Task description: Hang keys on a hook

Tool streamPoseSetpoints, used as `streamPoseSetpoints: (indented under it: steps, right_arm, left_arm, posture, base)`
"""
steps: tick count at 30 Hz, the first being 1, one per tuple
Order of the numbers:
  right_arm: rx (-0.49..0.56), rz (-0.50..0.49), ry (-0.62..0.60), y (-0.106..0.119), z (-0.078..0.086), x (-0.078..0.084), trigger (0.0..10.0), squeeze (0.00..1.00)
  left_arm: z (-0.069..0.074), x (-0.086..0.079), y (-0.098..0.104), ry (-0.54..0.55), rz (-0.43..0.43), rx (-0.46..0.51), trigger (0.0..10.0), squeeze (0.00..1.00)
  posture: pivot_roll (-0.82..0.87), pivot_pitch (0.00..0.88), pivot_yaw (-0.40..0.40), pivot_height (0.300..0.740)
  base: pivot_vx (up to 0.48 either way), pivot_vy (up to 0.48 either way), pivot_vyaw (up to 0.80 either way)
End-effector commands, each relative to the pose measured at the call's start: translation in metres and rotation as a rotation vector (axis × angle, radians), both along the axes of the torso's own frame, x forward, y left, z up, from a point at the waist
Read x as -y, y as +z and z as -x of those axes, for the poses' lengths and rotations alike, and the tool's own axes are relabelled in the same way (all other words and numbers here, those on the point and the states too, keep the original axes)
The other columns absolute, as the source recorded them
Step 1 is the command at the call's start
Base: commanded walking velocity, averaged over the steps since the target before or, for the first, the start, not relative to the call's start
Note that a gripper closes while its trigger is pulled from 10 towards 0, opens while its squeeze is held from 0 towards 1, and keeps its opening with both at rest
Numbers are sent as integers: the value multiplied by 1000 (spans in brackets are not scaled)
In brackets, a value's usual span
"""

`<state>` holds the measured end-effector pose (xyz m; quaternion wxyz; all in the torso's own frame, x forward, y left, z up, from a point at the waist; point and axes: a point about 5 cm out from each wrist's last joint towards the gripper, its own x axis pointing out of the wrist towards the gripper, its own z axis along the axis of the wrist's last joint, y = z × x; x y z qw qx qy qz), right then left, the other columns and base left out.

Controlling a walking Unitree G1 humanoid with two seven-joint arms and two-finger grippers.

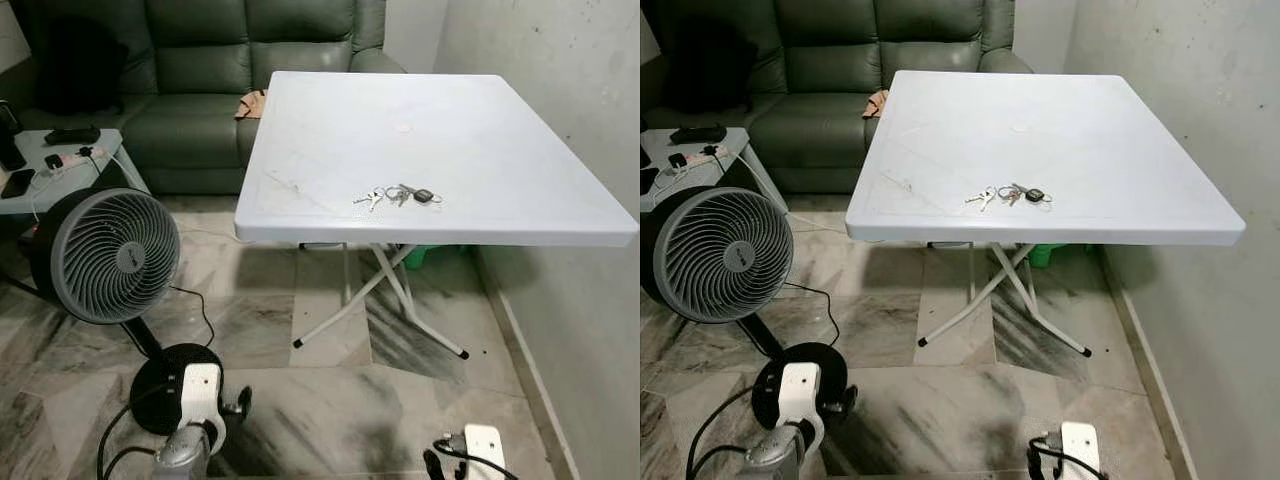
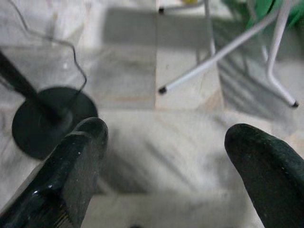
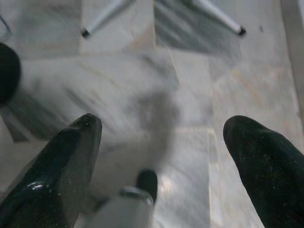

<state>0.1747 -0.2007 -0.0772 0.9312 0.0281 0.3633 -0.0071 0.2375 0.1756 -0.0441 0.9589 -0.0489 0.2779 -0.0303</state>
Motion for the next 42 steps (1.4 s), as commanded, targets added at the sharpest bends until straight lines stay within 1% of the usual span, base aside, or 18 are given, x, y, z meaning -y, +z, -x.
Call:
streamPoseSetpoints:
  steps: [1, 2, 3, 4, 6, 10, 11, 16, 19, 23, 25, 27, 28, 29, 30, 31, 38, 42]
  right_arm:
    - [62, -10, 28, 6, -8, -5, 10000, 1000]
    - [74, -8, 34, 7, -10, -6, 10000, 1000]
    - [98, -17, 39, 9, -14, -8, 10000, 216]
    - [145, -33, 44, 14, -21, -10, 10000, 0]
    - [196, -45, 56, 20, -28, -12, 10000, 0]
    - [339, -55, 92, 38, -47, -20, 10000, 0]
    - [350, -56, 96, 40, -48, -20, 10000, 0]
    - [482, -47, 133, 58, -61, -26, 10000, 0]
    - [544, -64, 148, 70, -68, -29, 10000, 0]
    - [615, -77, 157, 86, -75, -34, 10000, 0]
    - [638, -79, 162, 92, -76, -35, 10000, 0]
    - [701, -77, 177, 108, -80, -36, 10000, 0]
    - [716, -71, 184, 111, -81, -36, 10000, 0]
    - [751, -59, 190, 122, -84, -34, 10000, 0]
    - [751, -59, 190, 122, -84, -34, 10000, 0]
    - [786, -53, 191, 131, -88, -32, 10000, 0]
    - [881, -46, 197, 165, -98, -28, 10000, 0]
    - [912, -51, 208, 177, -97, -32, 10000, 0]
  left_arm:
    - [-6, -2, 7, -2, 11, 57, 10000, 0]
    - [-7, -2, 8, -5, 13, 67, 10000, 0]
    - [-9, -2, 10, -7, 19, 87, 10000, 0]
    - [-14, -1, 16, -8, 36, 127, 10000, 0]
    - [-19, -1, 21, -15, 46, 170, 10000, 0]
    - [-28, 0, 36, -35, 71, 282, 10000, 0]
    - [-29, 0, 37, -36, 74, 291, 10000, 0]
    - [-34, -2, 50, -47, 72, 380, 10000, 0]
    - [-40, -2, 65, -46, 88, 461, 10000, 0]
    - [-46, -3, 82, -22, 116, 532, 10000, 0]
    - [-47, -3, 87, -27, 115, 550, 10000, 0]
    - [-50, -3, 99, -36, 117, 580, 10000, 0]
    - [-51, -2, 102, -39, 122, 590, 10000, 0]
    - [-54, -3, 111, -43, 130, 614, 10000, 0]
    - [-54, -3, 111, -43, 130, 614, 10000, 0]
    - [-58, -4, 119, -44, 126, 636, 10000, 0]
    - [-66, -1, 145, -59, 110, 682, 10000, 0]
    - [-65, 1, 157, -73, 101, 715, 10000, 0]
  posture:
    - [-33, 0, 18, 732]
    - [-33, 0, 18, 732]
    - [-32, 0, 19, 732]
    - [-32, 0, 19, 732]
    - [-33, 0, 22, 732]
    - [-41, 0, 29, 732]
    - [-41, 0, 29, 732]
    - [-34, 0, 27, 732]
    - [-27, 0, 24, 732]
    - [-23, 0, 23, 732]
    - [-23, 0, 23, 732]
    - [-22, 0, 23, 732]
    - [-22, 0, 23, 732]
    - [-24, 0, 24, 732]
    - [-24, 0, 24, 732]
    - [-25, 0, 26, 732]
    - [-24, 0, 27, 732]
    - [-26, 0, 27, 732]
  base:
    - [0, 0, 0]
    - [0, 0, 0]
    - [0, 0, 0]
    - [0, 0, 0]
    - [0, 0, 0]
    - [0, 0, 0]
    - [0, 0, 0]
    - [0, 0, 0]
    - [0, 0, 0]
    - [0, 0, 0]
    - [0, 0, 0]
    - [0, 0, 0]
    - [0, 0, 0]
    - [0, 0, 0]
    - [0, 0, 0]
    - [0, 0, 0]
    - [0, 0, 0]
    - [0, 0, 0]
